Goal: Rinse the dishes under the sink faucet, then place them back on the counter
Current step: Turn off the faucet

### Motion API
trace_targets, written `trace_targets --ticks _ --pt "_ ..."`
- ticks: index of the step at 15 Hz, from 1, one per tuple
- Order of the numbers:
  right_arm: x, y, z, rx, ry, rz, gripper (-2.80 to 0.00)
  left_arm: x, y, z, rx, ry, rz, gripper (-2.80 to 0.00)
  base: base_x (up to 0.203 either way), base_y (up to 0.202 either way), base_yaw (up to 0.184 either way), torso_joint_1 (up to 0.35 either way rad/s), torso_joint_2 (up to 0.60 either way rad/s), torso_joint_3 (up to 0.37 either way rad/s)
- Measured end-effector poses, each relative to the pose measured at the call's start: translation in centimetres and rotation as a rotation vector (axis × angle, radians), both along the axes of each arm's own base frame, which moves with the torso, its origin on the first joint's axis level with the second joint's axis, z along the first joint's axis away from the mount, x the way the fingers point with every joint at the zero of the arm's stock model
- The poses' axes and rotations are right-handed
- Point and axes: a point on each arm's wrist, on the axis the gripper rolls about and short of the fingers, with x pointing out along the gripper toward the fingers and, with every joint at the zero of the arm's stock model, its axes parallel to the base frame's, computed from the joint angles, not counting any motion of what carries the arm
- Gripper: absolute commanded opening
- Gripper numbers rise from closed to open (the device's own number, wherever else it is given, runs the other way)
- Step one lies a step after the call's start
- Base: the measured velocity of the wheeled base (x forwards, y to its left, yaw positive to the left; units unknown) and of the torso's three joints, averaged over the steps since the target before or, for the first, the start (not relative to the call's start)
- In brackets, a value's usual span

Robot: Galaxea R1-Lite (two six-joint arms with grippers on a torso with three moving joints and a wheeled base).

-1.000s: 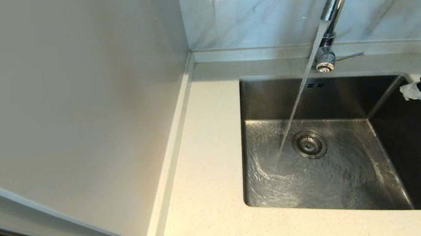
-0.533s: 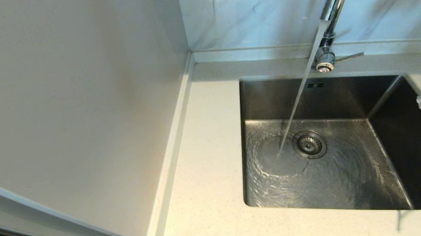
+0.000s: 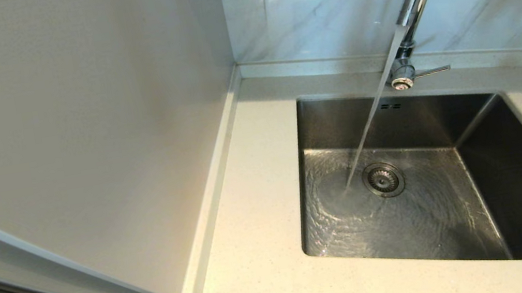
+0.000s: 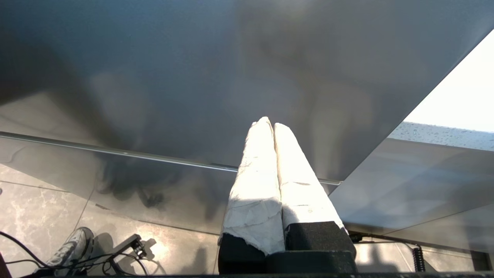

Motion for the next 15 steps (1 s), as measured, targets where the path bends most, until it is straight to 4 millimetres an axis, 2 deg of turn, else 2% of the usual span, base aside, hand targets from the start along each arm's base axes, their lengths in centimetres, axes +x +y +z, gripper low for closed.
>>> trace_targets --ticks 4,8,10,13,15 --pt "-2.4 -0.2 1.2 0.080 -0.008 -0.063 -2.80 0.0 0.0 0.0 0.000 0.000 -0.001 -2.80 0.000 0.000 0.000 0.000 0.00 0.000" --pt "-5.9 -0.2 1.9 0.109 0.027 -0.090 -2.80 0.0 0.0 0.0 0.001 0.000 0.000 -2.80 0.000 0.000 0.000 0.000 0.00 0.000" --pt "-7.8 -0.2 1.7 0.103 0.069 -0.103 -2.80 0.0 0.0 0.0 0.000 0.000 0.000 -2.80 0.000 0.000 0.000 0.000 0.00 0.000" --pt "-12.0 -0.2 2.5 0.079 0.174 -0.123 -2.80 0.0 0.0 0.0 0.000 0.000 0.000 -2.80 0.000 0.000 0.000 0.000 0.00 0.000" --pt "-14.0 -0.3 2.7 0.032 0.225 -0.186 -2.80 0.0 0.0 0.0 0.000 0.000 0.000 -2.80 0.000 0.000 0.000 0.000 0.00 0.000"
